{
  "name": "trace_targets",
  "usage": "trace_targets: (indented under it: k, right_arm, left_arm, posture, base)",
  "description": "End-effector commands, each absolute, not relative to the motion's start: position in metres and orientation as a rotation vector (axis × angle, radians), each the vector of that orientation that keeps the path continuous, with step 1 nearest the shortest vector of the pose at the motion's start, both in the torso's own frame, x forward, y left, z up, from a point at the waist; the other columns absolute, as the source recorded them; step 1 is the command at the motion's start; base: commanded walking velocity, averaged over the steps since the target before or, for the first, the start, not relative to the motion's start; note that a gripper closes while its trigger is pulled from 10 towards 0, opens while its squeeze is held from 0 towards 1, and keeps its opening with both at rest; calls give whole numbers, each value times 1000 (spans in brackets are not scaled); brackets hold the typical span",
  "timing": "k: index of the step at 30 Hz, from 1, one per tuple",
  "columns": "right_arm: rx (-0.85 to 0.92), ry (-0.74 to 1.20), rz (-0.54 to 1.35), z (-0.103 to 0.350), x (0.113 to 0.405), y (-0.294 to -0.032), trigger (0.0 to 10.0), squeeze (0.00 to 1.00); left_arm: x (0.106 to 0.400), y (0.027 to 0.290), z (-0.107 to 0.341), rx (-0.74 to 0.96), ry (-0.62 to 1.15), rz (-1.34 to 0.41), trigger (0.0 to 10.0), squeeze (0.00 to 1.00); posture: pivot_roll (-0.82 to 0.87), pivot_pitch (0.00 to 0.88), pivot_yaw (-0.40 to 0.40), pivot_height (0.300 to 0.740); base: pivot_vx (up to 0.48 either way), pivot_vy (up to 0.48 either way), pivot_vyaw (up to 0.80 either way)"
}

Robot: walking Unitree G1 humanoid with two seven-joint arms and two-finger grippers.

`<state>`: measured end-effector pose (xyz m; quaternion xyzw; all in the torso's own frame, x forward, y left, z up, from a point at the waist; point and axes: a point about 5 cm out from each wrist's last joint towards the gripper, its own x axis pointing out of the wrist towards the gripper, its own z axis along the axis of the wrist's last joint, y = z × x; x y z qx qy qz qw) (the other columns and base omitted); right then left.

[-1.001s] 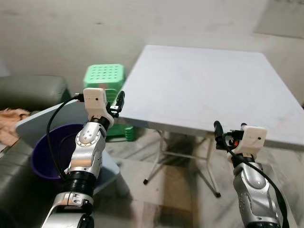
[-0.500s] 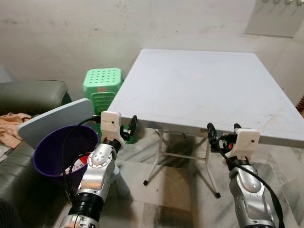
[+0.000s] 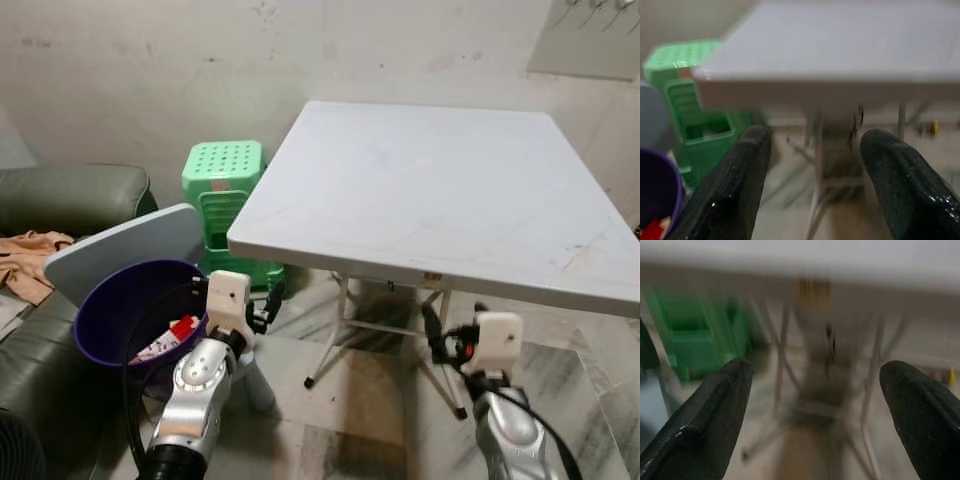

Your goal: Picking trash to rubbish bin

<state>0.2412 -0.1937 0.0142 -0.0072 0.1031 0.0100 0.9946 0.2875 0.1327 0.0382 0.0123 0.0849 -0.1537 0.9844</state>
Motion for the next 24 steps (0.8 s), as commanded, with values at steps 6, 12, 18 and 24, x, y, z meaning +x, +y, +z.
trace_targets:
  k: [6, 12, 18, 24]
  right_arm:
    - [-24, 407, -3, -28, 214, -203, 10000, 0]
    - [-41, 593, -4, -59, 187, -206, 10000, 0]
    - [-7, 748, -54, -78, 162, -211, 10000, 0]
    - [8, 956, -136, -99, 118, -216, 10000, 0]
  left_arm:
    - [265, 134, -3, 73, 335, -353, 10000, 0]
    - [252, 139, -28, 51, 490, -315, 10000, 0]
    - [221, 147, -58, 72, 686, -298, 10000, 0]
    - [173, 161, -87, 122, 899, -254, 10000, 0]
  posture:
    - [24, 8, 30, 740]
    - [20, 0, 38, 740]
    - [18, 0, 52, 740]
    - [9, 0, 63, 740]
  base:
    - [0, 0, 0]
    - [0, 0, 0]
    - [0, 0, 0]
    - [0, 0, 0]
